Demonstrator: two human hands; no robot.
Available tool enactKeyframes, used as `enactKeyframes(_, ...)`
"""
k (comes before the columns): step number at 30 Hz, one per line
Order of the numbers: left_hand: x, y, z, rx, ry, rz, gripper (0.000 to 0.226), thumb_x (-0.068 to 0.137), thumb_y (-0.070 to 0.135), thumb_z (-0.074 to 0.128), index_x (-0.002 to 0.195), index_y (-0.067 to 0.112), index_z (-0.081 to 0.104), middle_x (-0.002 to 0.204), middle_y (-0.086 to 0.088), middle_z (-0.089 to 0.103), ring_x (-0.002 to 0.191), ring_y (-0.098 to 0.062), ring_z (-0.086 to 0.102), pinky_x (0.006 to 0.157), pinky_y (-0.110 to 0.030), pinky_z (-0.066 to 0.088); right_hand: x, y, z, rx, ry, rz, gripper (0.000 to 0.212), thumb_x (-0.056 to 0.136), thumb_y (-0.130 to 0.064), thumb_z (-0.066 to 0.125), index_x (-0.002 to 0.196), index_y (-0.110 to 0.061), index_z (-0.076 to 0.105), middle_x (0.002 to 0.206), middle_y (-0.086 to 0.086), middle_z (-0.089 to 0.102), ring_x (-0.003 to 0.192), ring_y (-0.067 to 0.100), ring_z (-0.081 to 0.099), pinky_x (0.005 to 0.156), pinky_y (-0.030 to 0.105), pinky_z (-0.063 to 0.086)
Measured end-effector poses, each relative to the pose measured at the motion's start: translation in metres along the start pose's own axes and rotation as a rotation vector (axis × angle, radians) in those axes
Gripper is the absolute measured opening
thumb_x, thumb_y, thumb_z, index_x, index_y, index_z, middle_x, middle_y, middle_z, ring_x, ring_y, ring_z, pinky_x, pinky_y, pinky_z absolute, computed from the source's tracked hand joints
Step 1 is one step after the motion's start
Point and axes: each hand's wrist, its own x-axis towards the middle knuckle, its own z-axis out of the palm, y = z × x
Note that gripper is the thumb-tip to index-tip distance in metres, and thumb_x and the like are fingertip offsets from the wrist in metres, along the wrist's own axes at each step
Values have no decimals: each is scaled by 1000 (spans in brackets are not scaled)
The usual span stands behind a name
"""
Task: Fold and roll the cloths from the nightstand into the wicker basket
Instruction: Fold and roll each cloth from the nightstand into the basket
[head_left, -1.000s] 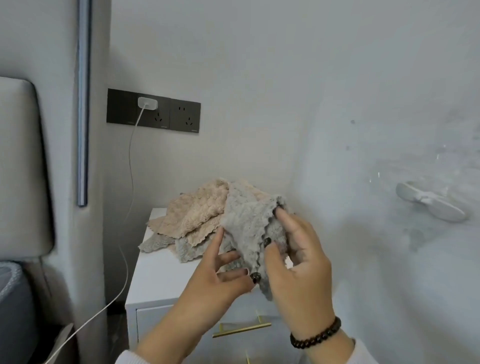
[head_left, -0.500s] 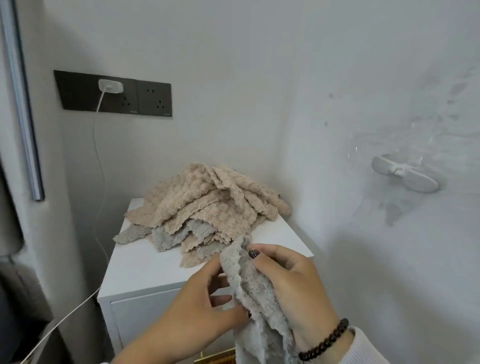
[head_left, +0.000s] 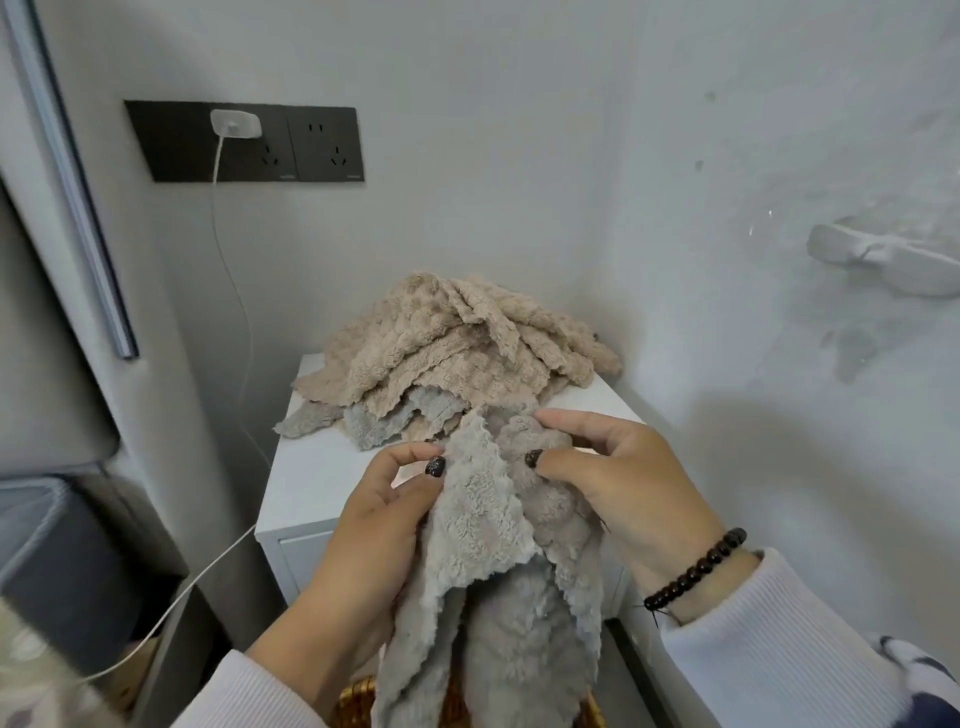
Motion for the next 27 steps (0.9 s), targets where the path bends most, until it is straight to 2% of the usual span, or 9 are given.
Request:
enactKeyframes(3,-3,0,-3,-100,-69,-89,22,88,11,58,109,4,64,93,-21,72,74,-27,70,64,-32,57,-8,-3,8,-183,-137,-57,49,75,-8,75,117,-27,59,76,-26,66,75,2,67,66,14,55)
enactKeyframes(5,1,0,-3,-124,-155,-161,39,81,17,61,114,-3,64,99,-20,72,90,-31,70,73,-32,59,-8,-2,15,-387,-148,-157,50,75,-14,75,121,-19,56,107,-17,60,80,-4,56,62,0,42)
enactKeyframes(8,1,6,-4,250,-276,-96,44,85,12,66,126,0,58,82,9,76,115,-29,61,70,-9,51,-4,5,21,-629,-116,-177,84,75,-30,76,145,-19,31,124,-9,27,90,-3,37,68,0,34)
enactKeyframes(12,-8,1,-17,546,-413,19,57,70,5,84,120,23,61,108,10,72,101,-5,67,80,-15,51,-2,11,25,-701,-92,-224,77,79,-29,70,145,-25,31,117,-11,25,99,-2,37,74,1,31)
enactKeyframes(16,-9,-2,-35,532,-212,-1,36,84,2,68,111,25,64,101,1,74,95,-16,70,89,-38,55,3,12,24,-636,-45,-274,35,81,-17,63,110,-37,58,105,-15,45,91,2,51,63,1,37)
enactKeyframes(19,-10,4,-52,547,-18,14,18,91,7,59,99,23,66,91,-1,75,86,-18,71,85,-43,56,12,11,17,-522,-11,-241,12,86,-12,59,89,-18,69,78,-20,54,59,-1,50,47,8,37)
enactKeyframes(22,-10,10,-65,517,91,8,12,93,10,58,98,16,68,90,-7,75,86,-25,71,87,-48,55,23,16,9,-361,62,-162,17,86,-11,56,74,-10,67,47,-15,47,41,6,35,48,23,30)
enactKeyframes(25,-11,13,-74,486,145,10,10,93,18,60,97,13,68,90,-10,74,85,-29,71,86,-50,55,32,20,8,-214,109,-81,30,78,-24,64,71,2,50,60,3,39,54,17,37,56,26,30)
enactKeyframes(27,-10,14,-77,458,208,9,10,93,23,61,98,16,65,90,-14,73,81,-32,71,80,-48,56,34,22,9,-178,143,-44,40,79,-30,66,75,5,46,60,6,33,50,18,34,48,20,32)
